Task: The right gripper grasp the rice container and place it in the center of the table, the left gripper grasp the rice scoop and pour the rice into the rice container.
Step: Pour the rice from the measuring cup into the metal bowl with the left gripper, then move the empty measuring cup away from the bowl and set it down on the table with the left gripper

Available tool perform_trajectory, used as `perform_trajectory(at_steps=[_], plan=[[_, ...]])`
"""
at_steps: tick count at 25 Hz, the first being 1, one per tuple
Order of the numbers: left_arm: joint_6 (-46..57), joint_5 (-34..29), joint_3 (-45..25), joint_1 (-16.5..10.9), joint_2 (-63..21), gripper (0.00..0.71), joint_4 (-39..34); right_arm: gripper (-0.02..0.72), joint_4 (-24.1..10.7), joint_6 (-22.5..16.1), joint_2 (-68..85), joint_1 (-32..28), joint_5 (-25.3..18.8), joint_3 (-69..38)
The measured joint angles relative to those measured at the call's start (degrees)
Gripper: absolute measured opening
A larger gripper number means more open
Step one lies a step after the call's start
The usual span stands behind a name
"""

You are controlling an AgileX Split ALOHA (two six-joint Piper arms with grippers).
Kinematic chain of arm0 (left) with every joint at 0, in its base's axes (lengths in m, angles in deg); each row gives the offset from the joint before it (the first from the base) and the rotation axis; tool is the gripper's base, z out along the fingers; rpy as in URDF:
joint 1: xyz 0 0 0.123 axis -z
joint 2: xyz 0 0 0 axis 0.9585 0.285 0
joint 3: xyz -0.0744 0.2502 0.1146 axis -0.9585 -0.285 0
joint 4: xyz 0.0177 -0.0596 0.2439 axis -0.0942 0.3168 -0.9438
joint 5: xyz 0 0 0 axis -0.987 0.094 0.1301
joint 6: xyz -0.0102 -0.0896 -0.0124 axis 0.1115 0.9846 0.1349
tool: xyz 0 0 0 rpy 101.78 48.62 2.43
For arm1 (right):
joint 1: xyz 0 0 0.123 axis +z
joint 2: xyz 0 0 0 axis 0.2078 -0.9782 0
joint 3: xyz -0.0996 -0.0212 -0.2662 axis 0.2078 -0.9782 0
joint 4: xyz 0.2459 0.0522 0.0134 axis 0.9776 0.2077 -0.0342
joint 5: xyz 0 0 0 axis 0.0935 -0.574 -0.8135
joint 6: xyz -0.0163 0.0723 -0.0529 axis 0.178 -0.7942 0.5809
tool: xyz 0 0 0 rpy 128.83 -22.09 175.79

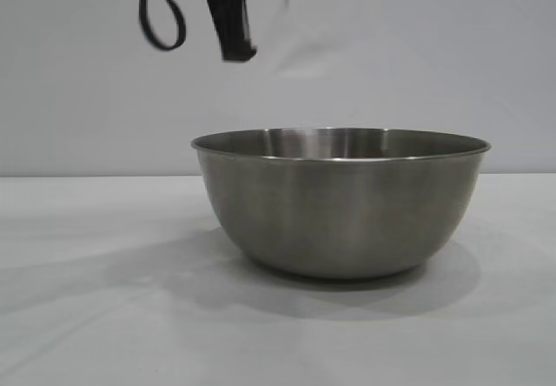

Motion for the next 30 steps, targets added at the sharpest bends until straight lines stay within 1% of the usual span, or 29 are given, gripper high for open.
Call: perform_trajectory(at_steps=[1,4,9,12,14,19,22,24,26,30], plan=[[6.20,0.24,-0.12,0.00,0.00,0.000,3.96,0.260,0.00,0.00,0.00,0.00,0.00,0.00],[15.43,1.27,-2.36,0.00,0.00,0.000,13.75,0.260,0.00,0.00,0.00,0.00,0.00,0.00],[20.91,4.14,-11.08,0.00,0.00,0.000,30.25,0.260,0.00,0.00,0.00,0.00,0.00,0.00],[21.82,4.57,-16.75,0.00,0.00,0.000,38.56,0.260,0.00,0.00,0.00,0.00,0.00,0.00],[22.06,4.57,-19.58,-0.15,0.12,0.000,41.96,0.260,0.00,0.00,0.00,0.00,0.00,0.00],[23.41,4.68,-20.87,-3.60,3.26,0.000,42.10,0.260,0.11,0.00,0.00,0.00,0.00,0.00],[25.16,4.81,-20.87,-6.34,4.87,0.000,40.93,0.260,0.11,0.00,0.00,0.00,0.00,0.00],[26.06,4.81,-20.96,-7.62,6.04,0.000,39.92,0.260,0.11,0.00,0.00,0.00,0.00,0.00],[26.53,4.81,-20.96,-8.11,7.48,0.000,39.52,0.260,0.11,0.00,0.00,0.00,0.00,0.00],[26.72,4.81,-20.96,-8.11,10.21,0.000,38.53,0.260,0.11,0.00,0.00,0.00,0.00,0.00]])
